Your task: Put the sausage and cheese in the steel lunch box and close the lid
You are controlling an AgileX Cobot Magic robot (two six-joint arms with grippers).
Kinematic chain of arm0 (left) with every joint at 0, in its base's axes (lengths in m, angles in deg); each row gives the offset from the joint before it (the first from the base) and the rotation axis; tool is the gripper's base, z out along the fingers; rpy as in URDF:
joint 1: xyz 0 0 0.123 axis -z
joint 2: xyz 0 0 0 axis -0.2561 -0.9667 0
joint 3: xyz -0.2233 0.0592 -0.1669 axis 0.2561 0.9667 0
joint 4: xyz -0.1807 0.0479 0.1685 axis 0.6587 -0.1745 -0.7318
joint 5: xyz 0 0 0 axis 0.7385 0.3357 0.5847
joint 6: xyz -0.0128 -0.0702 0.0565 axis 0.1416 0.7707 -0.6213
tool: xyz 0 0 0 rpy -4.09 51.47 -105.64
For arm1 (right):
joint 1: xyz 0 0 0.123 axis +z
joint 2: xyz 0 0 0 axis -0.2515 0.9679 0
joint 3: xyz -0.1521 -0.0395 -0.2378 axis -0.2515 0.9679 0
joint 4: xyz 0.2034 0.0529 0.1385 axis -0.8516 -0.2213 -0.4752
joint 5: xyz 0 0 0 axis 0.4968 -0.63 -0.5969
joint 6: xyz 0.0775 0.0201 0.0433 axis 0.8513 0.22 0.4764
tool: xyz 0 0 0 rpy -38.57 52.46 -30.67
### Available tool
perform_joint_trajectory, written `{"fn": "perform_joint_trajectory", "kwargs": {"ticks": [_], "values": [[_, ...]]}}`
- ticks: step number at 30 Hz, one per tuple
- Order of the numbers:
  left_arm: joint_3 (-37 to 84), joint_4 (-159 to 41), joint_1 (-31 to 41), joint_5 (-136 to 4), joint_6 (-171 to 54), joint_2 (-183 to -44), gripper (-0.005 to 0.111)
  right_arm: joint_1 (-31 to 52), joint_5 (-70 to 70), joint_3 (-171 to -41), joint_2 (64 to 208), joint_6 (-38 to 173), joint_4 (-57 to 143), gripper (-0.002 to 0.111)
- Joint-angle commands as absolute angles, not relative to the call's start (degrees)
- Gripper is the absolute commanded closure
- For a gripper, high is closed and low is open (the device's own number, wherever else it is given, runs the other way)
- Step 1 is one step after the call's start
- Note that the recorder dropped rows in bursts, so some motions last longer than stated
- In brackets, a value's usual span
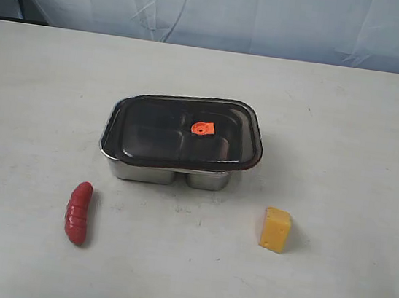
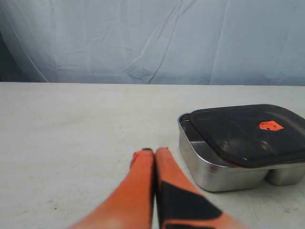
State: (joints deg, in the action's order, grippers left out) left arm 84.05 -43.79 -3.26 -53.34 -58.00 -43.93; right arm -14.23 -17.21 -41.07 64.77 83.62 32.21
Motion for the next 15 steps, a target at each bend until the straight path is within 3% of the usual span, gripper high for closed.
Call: {"fn": "perform_joint_trajectory", "kwargs": {"ticks": [1, 6, 11, 15], "values": [[84.3, -43.7, -3.5, -53.6, -58.0, -43.6, 0.107, -14.6, -4.7, -40.9, 64.3, 83.3, 23.0, 0.109], [84.3, -43.7, -3.5, -53.6, -58.0, -43.6, 0.107, -14.5, 3.3, -40.9, 64.3, 83.3, 8.0, 0.109], [84.3, -43.7, -3.5, -53.6, -58.0, -43.6, 0.107, -14.5, -1.5, -40.9, 64.3, 83.5, 7.3, 0.109], [84.3, -43.7, -3.5, -53.6, -58.0, -43.6, 0.107, -14.5, -11.7, -41.4, 64.3, 82.3, -9.1, 0.109]]}}
